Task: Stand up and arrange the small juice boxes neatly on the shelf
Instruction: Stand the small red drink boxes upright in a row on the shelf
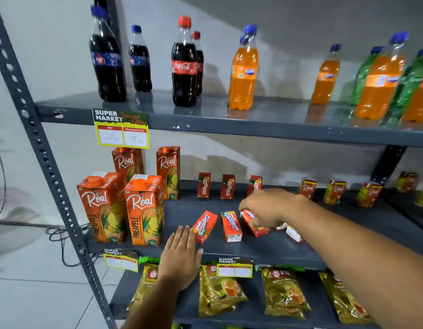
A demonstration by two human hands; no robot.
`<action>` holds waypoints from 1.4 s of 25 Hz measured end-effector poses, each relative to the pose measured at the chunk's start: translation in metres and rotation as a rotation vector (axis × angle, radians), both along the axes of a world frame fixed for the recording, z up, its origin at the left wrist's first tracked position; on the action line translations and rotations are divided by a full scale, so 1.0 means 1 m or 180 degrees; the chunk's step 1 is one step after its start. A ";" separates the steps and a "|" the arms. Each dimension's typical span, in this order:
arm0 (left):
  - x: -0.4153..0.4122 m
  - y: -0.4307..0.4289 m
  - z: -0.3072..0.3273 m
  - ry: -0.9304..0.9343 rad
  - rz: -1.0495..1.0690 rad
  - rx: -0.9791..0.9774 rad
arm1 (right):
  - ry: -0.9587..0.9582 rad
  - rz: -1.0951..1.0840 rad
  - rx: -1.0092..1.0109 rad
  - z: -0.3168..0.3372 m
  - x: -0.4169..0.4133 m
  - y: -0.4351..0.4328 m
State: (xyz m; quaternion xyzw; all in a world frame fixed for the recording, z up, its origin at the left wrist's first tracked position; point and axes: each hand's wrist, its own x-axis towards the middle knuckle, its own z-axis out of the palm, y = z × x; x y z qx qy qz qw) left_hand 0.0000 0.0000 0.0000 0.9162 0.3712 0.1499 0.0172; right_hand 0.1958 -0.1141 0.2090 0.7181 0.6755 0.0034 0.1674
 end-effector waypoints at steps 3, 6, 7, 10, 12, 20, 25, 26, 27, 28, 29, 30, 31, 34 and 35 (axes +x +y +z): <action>0.011 0.019 -0.026 -0.0066 0.0259 -0.0310 | 0.0072 0.0190 -0.0138 -0.025 -0.003 0.050; 0.020 0.035 -0.027 -0.0015 0.0387 -0.0333 | 0.0133 0.0350 -0.0285 -0.053 -0.009 0.088; 0.023 0.042 -0.026 0.0045 0.0435 -0.0333 | 0.0182 0.0433 -0.0253 -0.063 -0.009 0.100; 0.027 0.050 -0.025 0.0188 0.0438 -0.0348 | 0.0338 0.0644 -0.0180 -0.088 -0.014 0.124; 0.027 0.050 -0.027 0.0169 0.0401 -0.0363 | 0.0332 0.0738 -0.0170 -0.100 -0.013 0.135; 0.026 0.055 -0.029 0.0325 0.0399 -0.0157 | 0.0297 0.1124 -0.0257 -0.116 -0.001 0.166; 0.028 0.062 -0.029 0.0397 0.0369 -0.0058 | 0.0116 0.1396 -0.0158 -0.125 0.003 0.172; 0.028 0.061 -0.030 0.0403 0.0379 -0.0075 | 0.0110 0.1410 -0.0139 -0.126 0.003 0.172; 0.028 0.061 -0.029 0.0431 0.0377 -0.0124 | 0.0138 0.1427 -0.0112 -0.127 0.004 0.172; 0.027 0.060 -0.029 0.0446 0.0388 -0.0161 | 0.0178 0.1433 -0.0092 -0.129 0.004 0.172; 0.027 0.059 -0.029 0.0437 0.0399 -0.0157 | 0.0238 0.1408 -0.0079 -0.132 0.005 0.171; 0.027 0.059 -0.029 0.0421 0.0398 -0.0161 | 0.0349 0.1336 -0.0111 -0.134 0.006 0.170; 0.027 0.059 -0.028 0.0407 0.0379 -0.0191 | 0.0507 0.1237 -0.0158 -0.135 0.007 0.170; 0.025 0.061 -0.029 0.0381 0.0326 -0.0244 | 0.0858 0.1068 -0.0195 -0.134 0.012 0.169; 0.024 0.062 -0.029 0.0381 0.0307 -0.0257 | 0.0967 0.1025 -0.0169 -0.132 0.015 0.170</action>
